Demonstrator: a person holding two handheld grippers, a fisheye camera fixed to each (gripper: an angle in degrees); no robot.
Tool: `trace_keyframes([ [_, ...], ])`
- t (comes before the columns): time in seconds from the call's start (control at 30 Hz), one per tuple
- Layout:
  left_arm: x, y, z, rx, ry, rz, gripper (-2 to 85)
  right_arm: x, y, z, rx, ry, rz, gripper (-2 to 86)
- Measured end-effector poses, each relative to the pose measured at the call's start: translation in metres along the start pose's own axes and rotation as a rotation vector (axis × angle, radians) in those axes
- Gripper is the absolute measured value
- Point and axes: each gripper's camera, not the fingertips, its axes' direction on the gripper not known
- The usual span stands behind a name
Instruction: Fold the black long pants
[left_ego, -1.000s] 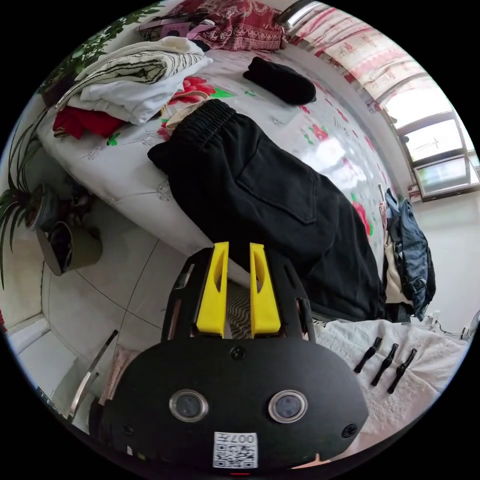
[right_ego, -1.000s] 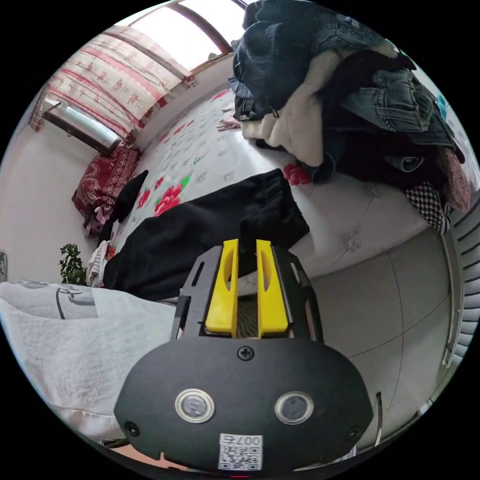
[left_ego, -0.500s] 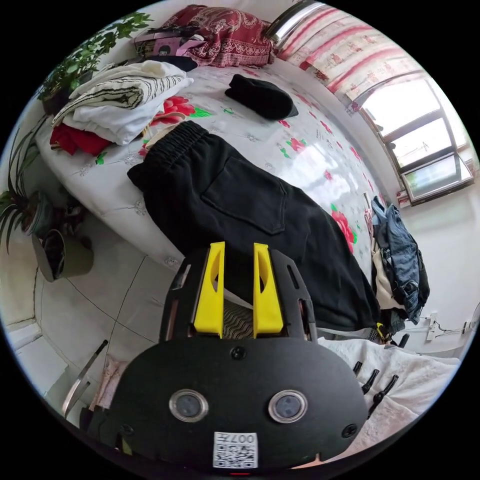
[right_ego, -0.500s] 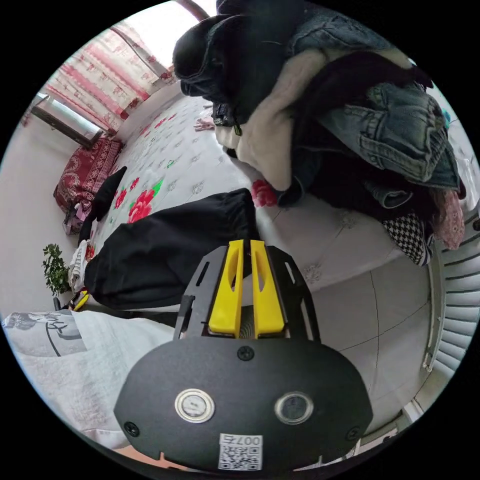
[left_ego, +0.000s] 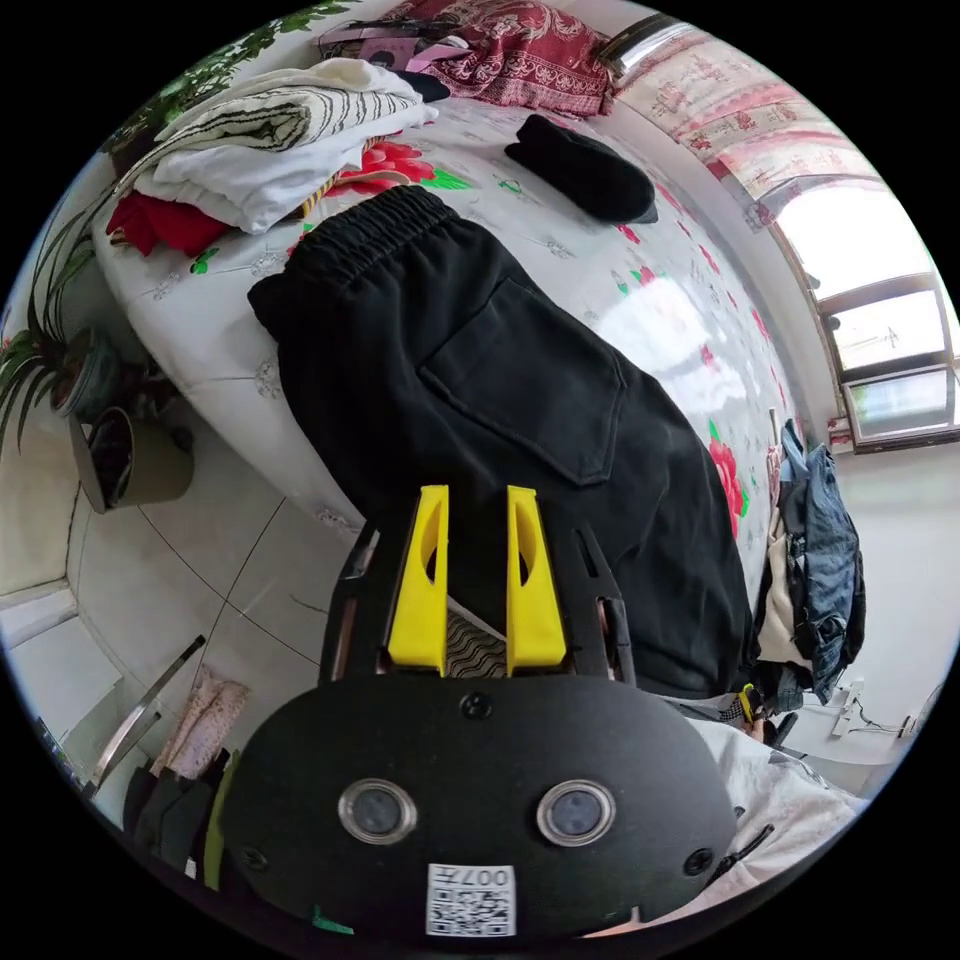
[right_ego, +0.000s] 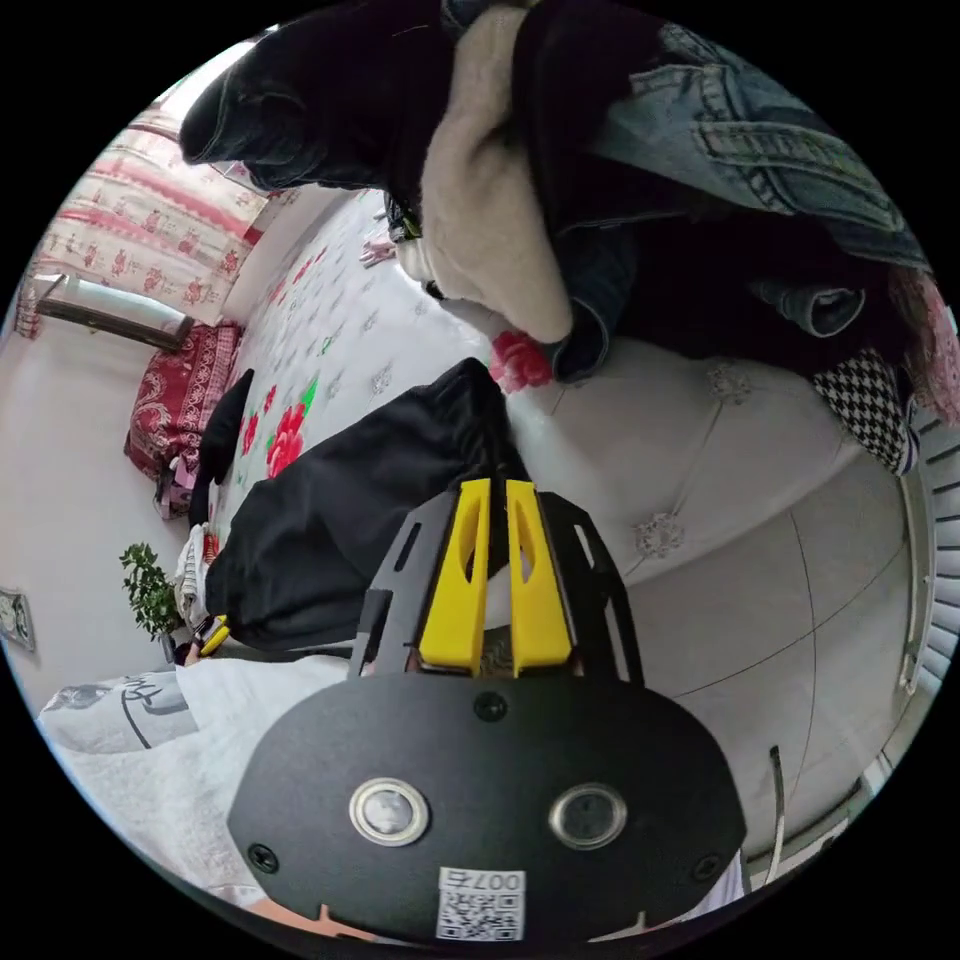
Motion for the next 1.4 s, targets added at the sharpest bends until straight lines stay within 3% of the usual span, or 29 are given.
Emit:
trace_keyframes([
  [0.07, 0.000, -0.004, 0.001, -0.021, -0.011, 0.017, 7.9, 0.006, -0.001, -0.010, 0.031, 0.111, 0.013, 0.9],
  [0.17, -0.006, -0.006, -0.013, -0.018, 0.014, 0.023, 7.7, 0.001, 0.006, -0.034, 0.098, 0.050, -0.033, 1.7],
  [0.27, -0.015, -0.002, -0.035, 0.047, 0.013, 0.048, 7.9, -0.062, 0.029, -0.038, 0.111, -0.007, -0.304, 4.6],
  [0.43, -0.042, -0.014, -0.035, 0.058, 0.051, -0.021, 8.9, -0.227, 0.101, 0.048, -0.122, -0.028, -0.880, 7.3],
  [0.57, -0.041, -0.035, -0.018, -0.018, 0.093, -0.031, 4.9, -0.296, 0.148, 0.123, -0.340, -0.005, -1.135, 7.0],
  [0.63, -0.031, -0.043, -0.018, -0.068, 0.113, 0.050, 0.3, -0.312, 0.170, 0.169, -0.510, 0.167, -1.226, 5.6],
  [0.7, -0.018, -0.046, -0.037, -0.036, 0.121, 0.166, -0.6, -0.318, 0.178, 0.169, -0.446, 0.216, -1.293, 4.0],
  [0.77, -0.015, -0.048, -0.053, -0.013, 0.120, 0.208, -0.8, -0.320, 0.180, 0.172, -0.487, 0.250, -1.308, 2.5],
  [1.0, -0.048, -0.041, -0.111, 0.096, 0.146, 0.227, -1.0, -0.328, 0.182, 0.098, -0.296, 0.232, -1.403, 0.3],
  [1.1, -0.079, -0.036, -0.082, 0.021, 0.094, 0.161, -1.0, -0.318, 0.183, 0.103, -0.408, 0.135, -1.414, 0.2],
  [1.2, -0.103, -0.033, -0.013, -0.182, 0.051, 0.034, -0.9, -0.295, 0.180, 0.153, -0.571, 0.102, -1.302, 0.3],
  [1.23, -0.103, -0.032, -0.008, -0.176, 0.056, 0.021, -0.9, -0.288, 0.175, 0.167, -0.628, 0.097, -1.236, 0.5],
  [1.4, -0.095, -0.028, -0.010, -0.116, 0.014, 0.033, -0.8, -0.253, 0.124, 0.120, -0.497, -0.103, -0.975, 2.3],
])
